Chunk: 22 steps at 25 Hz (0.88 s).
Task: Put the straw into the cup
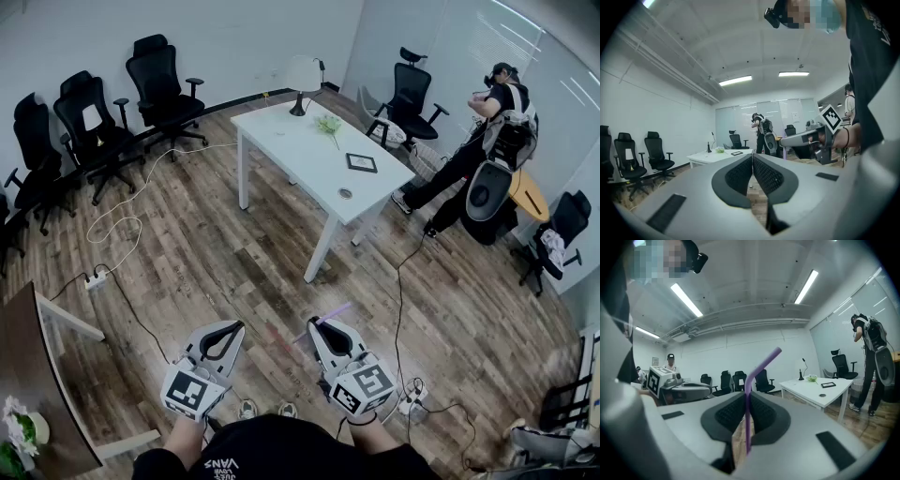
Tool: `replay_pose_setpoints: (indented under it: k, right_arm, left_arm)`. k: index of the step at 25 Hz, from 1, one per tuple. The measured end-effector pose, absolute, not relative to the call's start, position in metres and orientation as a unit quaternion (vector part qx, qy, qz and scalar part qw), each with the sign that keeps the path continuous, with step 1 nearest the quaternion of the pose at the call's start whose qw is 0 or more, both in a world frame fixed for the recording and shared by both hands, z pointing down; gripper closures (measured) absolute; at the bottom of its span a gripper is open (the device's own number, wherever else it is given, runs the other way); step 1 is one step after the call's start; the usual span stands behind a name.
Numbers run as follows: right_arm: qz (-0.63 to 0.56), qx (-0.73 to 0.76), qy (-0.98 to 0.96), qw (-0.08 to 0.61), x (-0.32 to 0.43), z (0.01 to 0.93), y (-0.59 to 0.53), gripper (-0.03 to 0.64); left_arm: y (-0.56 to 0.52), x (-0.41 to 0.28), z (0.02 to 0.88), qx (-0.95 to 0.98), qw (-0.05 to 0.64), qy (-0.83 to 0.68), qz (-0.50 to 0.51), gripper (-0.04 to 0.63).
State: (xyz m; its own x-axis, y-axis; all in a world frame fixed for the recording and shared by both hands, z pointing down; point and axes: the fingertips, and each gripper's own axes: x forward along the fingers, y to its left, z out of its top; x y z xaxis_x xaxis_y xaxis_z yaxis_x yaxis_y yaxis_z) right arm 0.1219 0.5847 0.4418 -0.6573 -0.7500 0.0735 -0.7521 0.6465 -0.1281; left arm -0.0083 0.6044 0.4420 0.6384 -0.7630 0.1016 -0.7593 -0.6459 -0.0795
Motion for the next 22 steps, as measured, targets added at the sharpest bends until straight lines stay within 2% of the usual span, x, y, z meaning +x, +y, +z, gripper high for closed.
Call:
replay_pose_setpoints:
  k: [22]
  right_arm:
    - [0.073, 0.422, -0.904, -0.014, 0.105, 0.437, 0.581, 0.578]
  left_arm:
    - [0.598, -0.023, 0.439, -0.914, 0.019, 0.402, -0.055, 0.578]
